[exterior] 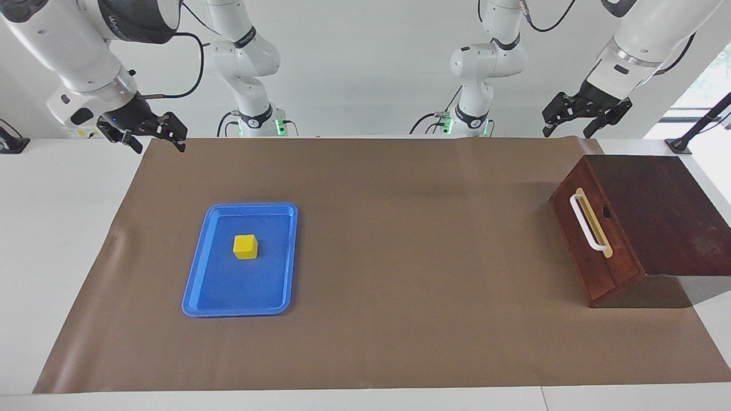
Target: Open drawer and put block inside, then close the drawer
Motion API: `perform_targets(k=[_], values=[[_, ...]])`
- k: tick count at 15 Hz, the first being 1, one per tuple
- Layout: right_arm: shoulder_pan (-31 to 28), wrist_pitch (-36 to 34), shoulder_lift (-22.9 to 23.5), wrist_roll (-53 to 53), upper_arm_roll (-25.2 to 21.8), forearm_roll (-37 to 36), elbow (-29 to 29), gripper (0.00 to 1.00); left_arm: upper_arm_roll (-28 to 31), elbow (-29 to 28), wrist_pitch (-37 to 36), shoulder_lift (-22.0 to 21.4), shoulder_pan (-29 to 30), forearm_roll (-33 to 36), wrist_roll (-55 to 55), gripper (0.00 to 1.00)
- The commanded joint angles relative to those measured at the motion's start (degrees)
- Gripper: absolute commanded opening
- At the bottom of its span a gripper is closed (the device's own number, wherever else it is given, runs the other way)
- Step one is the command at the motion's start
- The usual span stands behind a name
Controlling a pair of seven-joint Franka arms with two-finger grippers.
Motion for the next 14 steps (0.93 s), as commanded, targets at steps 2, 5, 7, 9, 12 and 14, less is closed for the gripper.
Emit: perform_targets(k=[2,5,7,9,12,14], values=[[0.4,7.4,0.1,10.8,0.8,0.6,-1.3,1.00,-0.4,-3.0,5.3,-1.5,0.9,0.8,-0.5,1.00],[0.4,8.6,3.9,24.1,0.9,0.8,2.0,0.99,-0.6,-3.4,5.4,-1.4,0.4,3.0,-0.5,1.00],[0.5,10.1,5.3,34.7,0.9,0.7,2.3,0.99,-1.1,-4.9,5.7,-1.8,-0.2,6.2,-0.2,1.00],[0.4,11.6,6.9,43.9,0.9,0.9,2.3,0.99,-1.3,-6.6,6.6,-2.5,-0.3,7.7,-0.2,1.00],[0.5,13.3,8.8,57.9,1.0,0.9,2.3,0.96,-1.4,-8.5,8.2,-2.3,-1.5,11.4,-0.6,1.00],[0.7,15.8,10.6,68.6,1.2,3.1,2.3,0.95,-1.4,-10.6,10.6,-2.5,-2.4,13.6,-3.6,1.00]])
